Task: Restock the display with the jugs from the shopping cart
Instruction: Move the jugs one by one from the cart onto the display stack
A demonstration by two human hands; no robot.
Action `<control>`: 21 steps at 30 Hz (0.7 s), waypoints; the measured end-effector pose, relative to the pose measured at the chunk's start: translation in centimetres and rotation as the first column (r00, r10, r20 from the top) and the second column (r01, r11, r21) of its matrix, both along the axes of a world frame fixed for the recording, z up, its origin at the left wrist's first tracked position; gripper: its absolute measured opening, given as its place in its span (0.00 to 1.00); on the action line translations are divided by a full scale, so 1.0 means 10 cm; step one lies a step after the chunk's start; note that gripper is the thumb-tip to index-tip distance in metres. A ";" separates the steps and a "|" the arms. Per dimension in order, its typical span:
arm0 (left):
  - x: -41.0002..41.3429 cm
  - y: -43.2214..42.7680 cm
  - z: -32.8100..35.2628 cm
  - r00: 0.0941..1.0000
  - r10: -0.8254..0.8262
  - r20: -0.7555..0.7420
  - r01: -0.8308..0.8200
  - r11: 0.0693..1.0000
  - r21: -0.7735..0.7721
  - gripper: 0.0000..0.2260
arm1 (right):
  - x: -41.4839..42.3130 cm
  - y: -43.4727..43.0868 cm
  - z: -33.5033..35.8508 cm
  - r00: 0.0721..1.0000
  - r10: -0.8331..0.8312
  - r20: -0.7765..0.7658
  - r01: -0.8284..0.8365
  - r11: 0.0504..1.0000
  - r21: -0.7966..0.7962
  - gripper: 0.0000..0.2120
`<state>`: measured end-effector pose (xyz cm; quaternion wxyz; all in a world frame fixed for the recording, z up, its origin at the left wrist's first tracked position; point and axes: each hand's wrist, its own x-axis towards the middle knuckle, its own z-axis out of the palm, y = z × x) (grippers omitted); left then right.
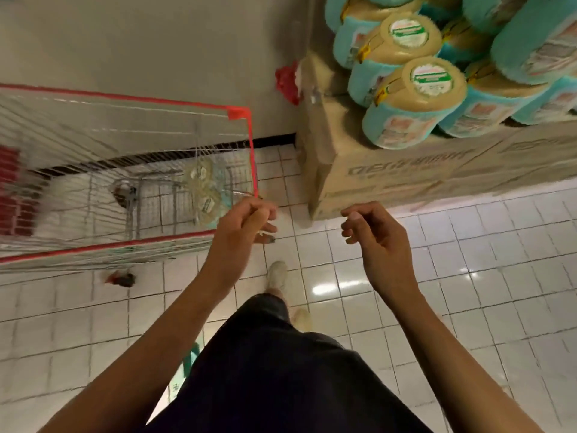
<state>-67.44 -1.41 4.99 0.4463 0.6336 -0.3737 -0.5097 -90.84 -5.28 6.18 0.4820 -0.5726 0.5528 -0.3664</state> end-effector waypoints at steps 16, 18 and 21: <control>2.90 1.74 -0.16 0.941 0.313 0.130 -0.332 0.928 0.170 0.08 | 3.25 0.47 -0.34 0.901 0.435 0.011 -0.432 0.892 0.132 0.07; 3.11 1.70 -0.19 0.945 0.294 0.140 -0.316 0.931 0.180 0.08 | 3.54 0.43 -0.42 0.899 0.438 0.020 -0.436 0.886 0.160 0.06; 3.34 1.48 -0.25 0.955 0.266 0.127 -0.287 0.939 0.190 0.08 | 3.84 0.30 -0.57 0.910 0.414 0.032 -0.412 0.893 0.183 0.07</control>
